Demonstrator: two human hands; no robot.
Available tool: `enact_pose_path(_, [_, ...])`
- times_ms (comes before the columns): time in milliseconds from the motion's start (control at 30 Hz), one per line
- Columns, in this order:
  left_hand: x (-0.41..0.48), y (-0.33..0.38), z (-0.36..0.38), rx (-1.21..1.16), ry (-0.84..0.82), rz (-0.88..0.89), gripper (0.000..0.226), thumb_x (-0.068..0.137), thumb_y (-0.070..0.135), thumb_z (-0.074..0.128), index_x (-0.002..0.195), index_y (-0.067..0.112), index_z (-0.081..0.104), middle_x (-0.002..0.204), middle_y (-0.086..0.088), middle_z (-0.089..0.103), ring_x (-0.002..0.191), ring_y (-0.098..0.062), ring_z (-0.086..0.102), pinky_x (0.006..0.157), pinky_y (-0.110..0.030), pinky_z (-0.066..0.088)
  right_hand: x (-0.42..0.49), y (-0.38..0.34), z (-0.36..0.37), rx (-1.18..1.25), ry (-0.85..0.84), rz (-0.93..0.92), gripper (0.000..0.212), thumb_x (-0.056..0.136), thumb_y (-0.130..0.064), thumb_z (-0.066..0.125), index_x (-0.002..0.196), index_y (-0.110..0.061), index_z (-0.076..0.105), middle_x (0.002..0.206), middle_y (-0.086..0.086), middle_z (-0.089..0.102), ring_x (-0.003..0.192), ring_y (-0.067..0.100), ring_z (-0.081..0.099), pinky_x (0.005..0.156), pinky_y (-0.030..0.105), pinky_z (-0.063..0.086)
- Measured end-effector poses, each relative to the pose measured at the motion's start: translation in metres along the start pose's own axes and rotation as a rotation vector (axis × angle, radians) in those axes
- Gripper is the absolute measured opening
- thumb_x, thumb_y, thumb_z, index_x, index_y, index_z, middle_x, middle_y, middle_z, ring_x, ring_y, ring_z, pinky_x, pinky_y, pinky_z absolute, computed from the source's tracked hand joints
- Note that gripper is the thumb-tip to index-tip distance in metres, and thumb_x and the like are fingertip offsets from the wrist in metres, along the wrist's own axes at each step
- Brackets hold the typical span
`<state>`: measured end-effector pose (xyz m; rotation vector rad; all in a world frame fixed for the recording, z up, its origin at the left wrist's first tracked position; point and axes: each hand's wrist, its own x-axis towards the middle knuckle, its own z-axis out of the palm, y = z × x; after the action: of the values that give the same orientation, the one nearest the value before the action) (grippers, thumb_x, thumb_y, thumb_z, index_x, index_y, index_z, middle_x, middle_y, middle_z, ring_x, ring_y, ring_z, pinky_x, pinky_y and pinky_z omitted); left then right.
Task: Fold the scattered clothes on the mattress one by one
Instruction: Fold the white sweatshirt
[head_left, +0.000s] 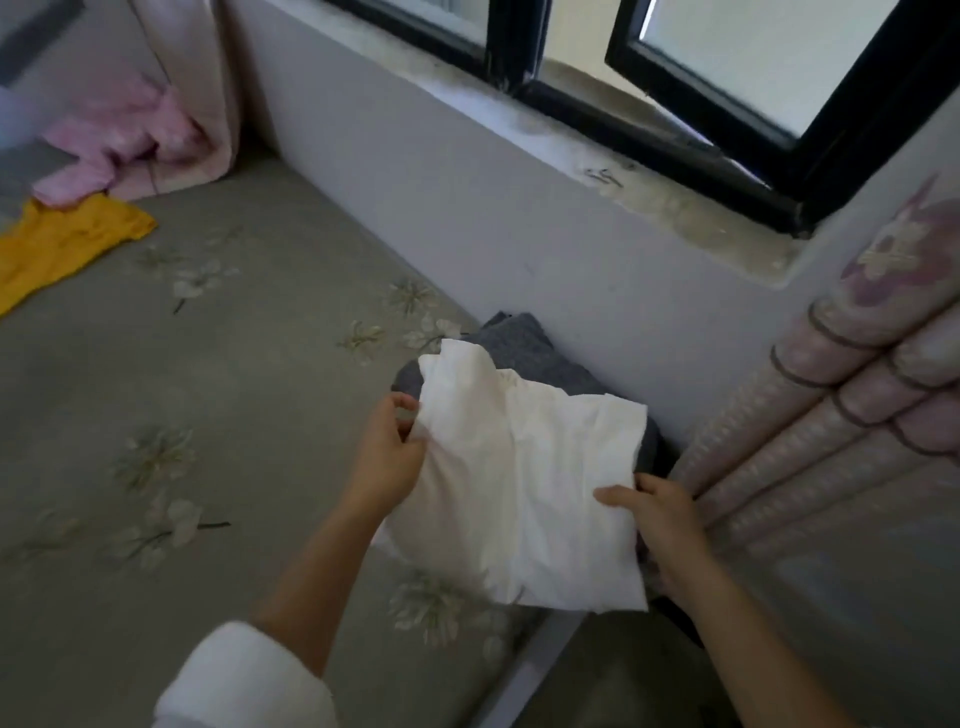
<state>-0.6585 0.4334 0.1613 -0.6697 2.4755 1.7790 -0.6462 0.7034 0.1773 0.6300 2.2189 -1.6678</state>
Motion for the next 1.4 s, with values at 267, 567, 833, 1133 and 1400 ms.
enact_pose_path(267, [0.130,0.086,0.064,0.279,-0.091,0.209,0.022,0.085,0.003,0.050,0.079,0.024,0.046,0.074,-0.008,0.058,0.067,-0.022,0.051,0.056,-0.030,0.037,0.076,-0.013,-0.026,0.389,0.073,0.134,0.019,0.080,-0.006,0.072,0.099,-0.009,0.070,0.099,0.006,0.073,0.092,0.028,0.068,0.081,0.042,0.056])
enact_pose_path(567, [0.208,0.036,0.128,0.607,-0.214,0.058,0.038,0.093,0.012,0.049,0.130,0.016,0.050,0.135,-0.013,0.051,0.122,-0.033,0.049,0.095,-0.046,0.045,0.135,0.040,-0.007,0.207,0.253,0.307,0.016,0.081,-0.003,0.068,0.094,-0.005,0.059,0.106,0.015,0.065,0.093,0.029,0.062,0.086,0.047,0.053])
enact_pose_path(833, [0.167,-0.030,0.159,0.941,-0.335,0.185,0.057,0.099,0.050,0.027,0.150,0.038,0.004,0.160,0.001,-0.016,0.144,-0.026,-0.022,0.113,-0.055,-0.007,0.155,0.031,0.022,-0.719,0.029,-0.162,0.085,0.082,-0.044,0.065,0.150,-0.030,0.016,0.160,-0.001,-0.002,0.146,0.024,-0.004,0.118,0.041,0.008])
enact_pose_path(1133, [0.179,-0.078,0.175,1.033,-0.404,0.104,0.066,0.094,0.063,0.022,0.147,0.044,-0.014,0.155,-0.009,-0.029,0.139,-0.035,-0.031,0.110,-0.058,-0.013,0.194,0.080,0.038,-1.098,-0.210,-0.073,0.111,0.069,-0.079,0.054,0.145,-0.046,-0.020,0.151,0.013,-0.037,0.137,0.037,-0.035,0.113,0.057,-0.014])
enact_pose_path(1400, [0.177,-0.057,0.155,1.034,-0.535,0.074,0.070,0.096,0.051,0.039,0.150,0.039,-0.003,0.159,-0.008,-0.018,0.144,-0.034,-0.018,0.114,-0.055,0.000,0.185,0.068,0.040,-1.150,-0.263,-0.021,0.104,0.078,-0.070,0.055,0.148,-0.040,-0.016,0.154,0.015,-0.030,0.141,0.039,-0.026,0.114,0.056,-0.008])
